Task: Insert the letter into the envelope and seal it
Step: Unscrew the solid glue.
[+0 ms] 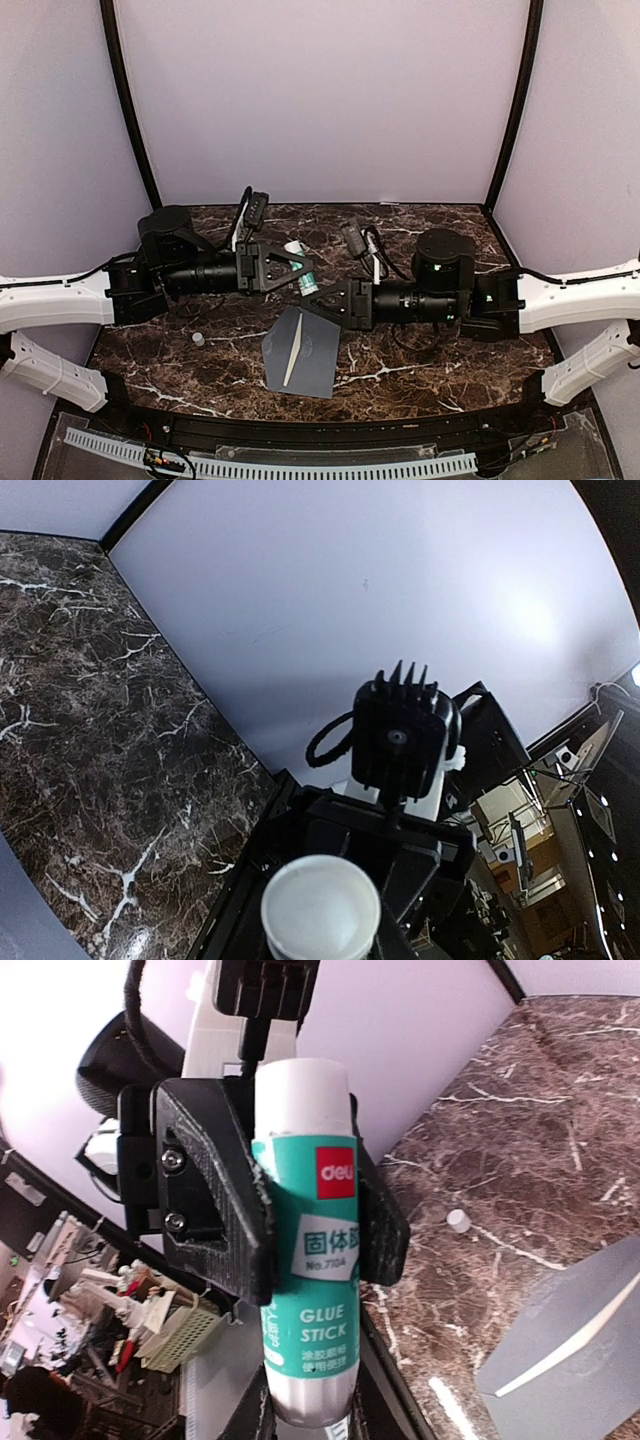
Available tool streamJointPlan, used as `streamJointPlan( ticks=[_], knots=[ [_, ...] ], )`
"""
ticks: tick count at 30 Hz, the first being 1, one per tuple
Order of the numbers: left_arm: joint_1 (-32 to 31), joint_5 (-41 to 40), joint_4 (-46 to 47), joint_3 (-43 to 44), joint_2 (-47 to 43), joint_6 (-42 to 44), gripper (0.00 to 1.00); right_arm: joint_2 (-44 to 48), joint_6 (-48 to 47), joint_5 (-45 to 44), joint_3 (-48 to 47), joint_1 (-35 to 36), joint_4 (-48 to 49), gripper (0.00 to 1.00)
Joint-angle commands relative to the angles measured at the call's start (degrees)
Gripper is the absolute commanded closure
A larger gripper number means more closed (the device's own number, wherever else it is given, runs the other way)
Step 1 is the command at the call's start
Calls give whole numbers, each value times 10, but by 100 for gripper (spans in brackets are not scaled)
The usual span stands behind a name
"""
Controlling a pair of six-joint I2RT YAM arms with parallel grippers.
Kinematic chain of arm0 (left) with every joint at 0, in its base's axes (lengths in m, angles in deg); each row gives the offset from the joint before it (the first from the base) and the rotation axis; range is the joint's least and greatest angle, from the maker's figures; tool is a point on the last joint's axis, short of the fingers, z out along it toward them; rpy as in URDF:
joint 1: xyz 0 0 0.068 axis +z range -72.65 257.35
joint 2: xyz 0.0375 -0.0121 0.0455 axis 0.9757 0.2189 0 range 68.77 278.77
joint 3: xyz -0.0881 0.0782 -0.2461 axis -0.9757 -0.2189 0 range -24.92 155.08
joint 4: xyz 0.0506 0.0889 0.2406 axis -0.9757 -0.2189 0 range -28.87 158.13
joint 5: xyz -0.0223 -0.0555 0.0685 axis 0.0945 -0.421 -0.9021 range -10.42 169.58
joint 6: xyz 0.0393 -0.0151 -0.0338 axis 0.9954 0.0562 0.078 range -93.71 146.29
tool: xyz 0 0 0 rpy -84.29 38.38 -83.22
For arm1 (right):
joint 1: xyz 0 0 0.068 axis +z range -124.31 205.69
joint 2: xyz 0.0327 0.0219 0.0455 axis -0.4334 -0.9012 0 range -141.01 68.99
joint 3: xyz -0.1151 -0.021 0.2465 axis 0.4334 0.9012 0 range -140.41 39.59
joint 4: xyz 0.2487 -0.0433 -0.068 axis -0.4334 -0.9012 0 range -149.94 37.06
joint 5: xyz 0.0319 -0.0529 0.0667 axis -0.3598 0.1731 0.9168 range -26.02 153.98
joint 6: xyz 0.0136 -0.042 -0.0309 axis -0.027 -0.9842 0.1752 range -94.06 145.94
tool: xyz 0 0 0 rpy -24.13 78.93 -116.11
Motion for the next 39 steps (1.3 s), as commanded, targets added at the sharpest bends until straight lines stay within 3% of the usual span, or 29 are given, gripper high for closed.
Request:
streamJointPlan(
  ticks=[1,11,17,28,31,39],
  knots=[
    [-7,103,57,-12,-30,40,100,8,81,79,29,-35,167,99],
    [-7,133,97,-31,-61,36,100,-20,150,159,54,-45,302,99],
    [-7,106,109,-34,-69,29,100,-25,151,159,54,-46,296,96],
    [-8,-30,-21,24,-60,41,100,33,8,59,-11,-42,41,63],
    [-7,-82,-119,59,-45,28,100,41,-34,-6,-34,-26,-46,55],
    [-7,-149,-188,65,-41,-4,100,12,-98,-149,-99,31,-183,47]
  ],
)
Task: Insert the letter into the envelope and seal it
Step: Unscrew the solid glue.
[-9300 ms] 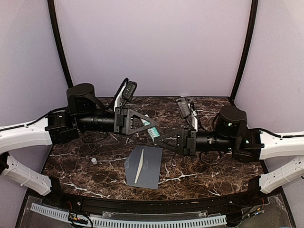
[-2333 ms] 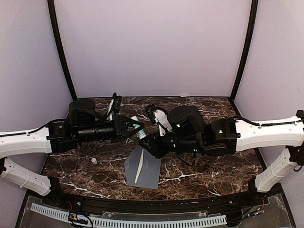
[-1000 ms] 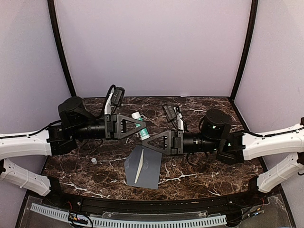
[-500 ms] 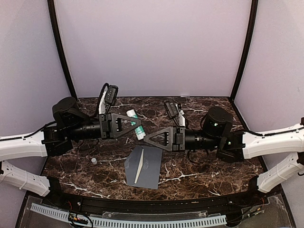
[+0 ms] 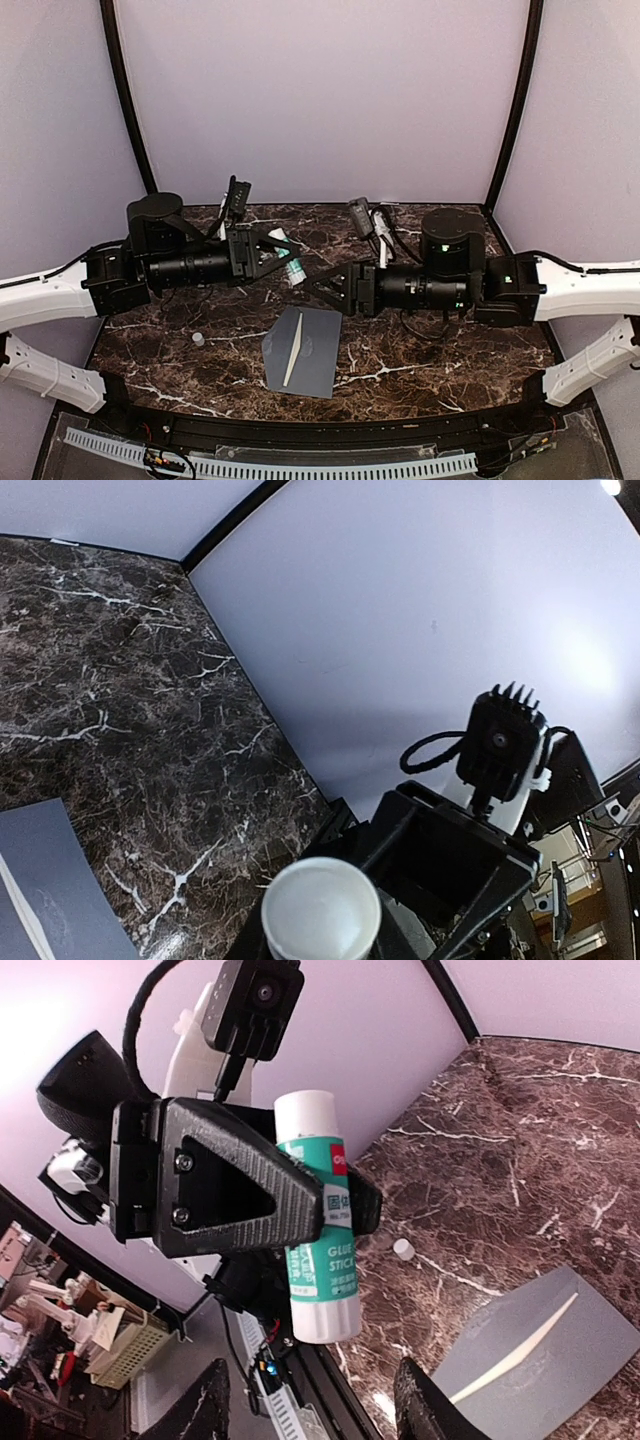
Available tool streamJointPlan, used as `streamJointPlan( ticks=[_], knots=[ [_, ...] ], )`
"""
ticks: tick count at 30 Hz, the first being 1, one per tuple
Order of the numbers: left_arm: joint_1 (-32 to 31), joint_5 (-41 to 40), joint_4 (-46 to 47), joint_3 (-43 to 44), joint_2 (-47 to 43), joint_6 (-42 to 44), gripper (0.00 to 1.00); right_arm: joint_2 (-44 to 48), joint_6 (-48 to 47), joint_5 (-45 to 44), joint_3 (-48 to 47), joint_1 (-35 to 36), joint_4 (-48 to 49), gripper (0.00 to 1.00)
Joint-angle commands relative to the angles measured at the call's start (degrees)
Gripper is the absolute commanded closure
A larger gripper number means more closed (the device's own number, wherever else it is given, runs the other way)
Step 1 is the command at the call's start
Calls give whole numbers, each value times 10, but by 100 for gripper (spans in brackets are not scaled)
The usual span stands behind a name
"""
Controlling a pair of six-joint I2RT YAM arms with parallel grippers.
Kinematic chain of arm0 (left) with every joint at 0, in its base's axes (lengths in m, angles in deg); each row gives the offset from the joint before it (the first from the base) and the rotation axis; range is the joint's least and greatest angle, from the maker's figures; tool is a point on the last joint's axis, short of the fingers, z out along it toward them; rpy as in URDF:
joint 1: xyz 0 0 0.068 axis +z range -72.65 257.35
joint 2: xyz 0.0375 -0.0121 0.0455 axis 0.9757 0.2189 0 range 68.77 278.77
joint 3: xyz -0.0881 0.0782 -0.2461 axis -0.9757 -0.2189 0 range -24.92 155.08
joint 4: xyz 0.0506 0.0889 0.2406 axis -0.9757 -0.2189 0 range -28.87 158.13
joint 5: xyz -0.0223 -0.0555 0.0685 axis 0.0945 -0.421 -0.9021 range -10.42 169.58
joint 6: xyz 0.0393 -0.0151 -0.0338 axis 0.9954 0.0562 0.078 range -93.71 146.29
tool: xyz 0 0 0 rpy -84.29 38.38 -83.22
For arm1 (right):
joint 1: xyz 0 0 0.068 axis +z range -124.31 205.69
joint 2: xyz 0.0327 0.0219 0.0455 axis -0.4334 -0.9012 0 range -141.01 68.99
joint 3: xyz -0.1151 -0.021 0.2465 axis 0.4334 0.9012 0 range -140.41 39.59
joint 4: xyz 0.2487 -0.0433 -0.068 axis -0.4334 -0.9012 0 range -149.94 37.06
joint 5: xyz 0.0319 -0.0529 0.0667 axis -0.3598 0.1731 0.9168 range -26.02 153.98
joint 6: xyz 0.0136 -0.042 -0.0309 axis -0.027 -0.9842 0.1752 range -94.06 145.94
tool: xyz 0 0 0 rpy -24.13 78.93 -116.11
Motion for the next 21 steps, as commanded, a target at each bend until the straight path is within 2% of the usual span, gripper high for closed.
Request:
streamJointPlan(
  ticks=[1,7,12,21],
  knots=[
    [-1,-38,-51,11,1,-23,100,-22,-56,-95,-47,30,-87,46],
    [-2,-30,-51,12,9,-27,100,-67,-66,-127,-97,42,-134,43],
    [-2,-20,-48,13,16,-28,100,-96,-63,-153,-128,44,-165,52],
    [-2,-10,-44,18,28,-28,100,-113,-75,-131,-137,46,-148,65]
  ],
)
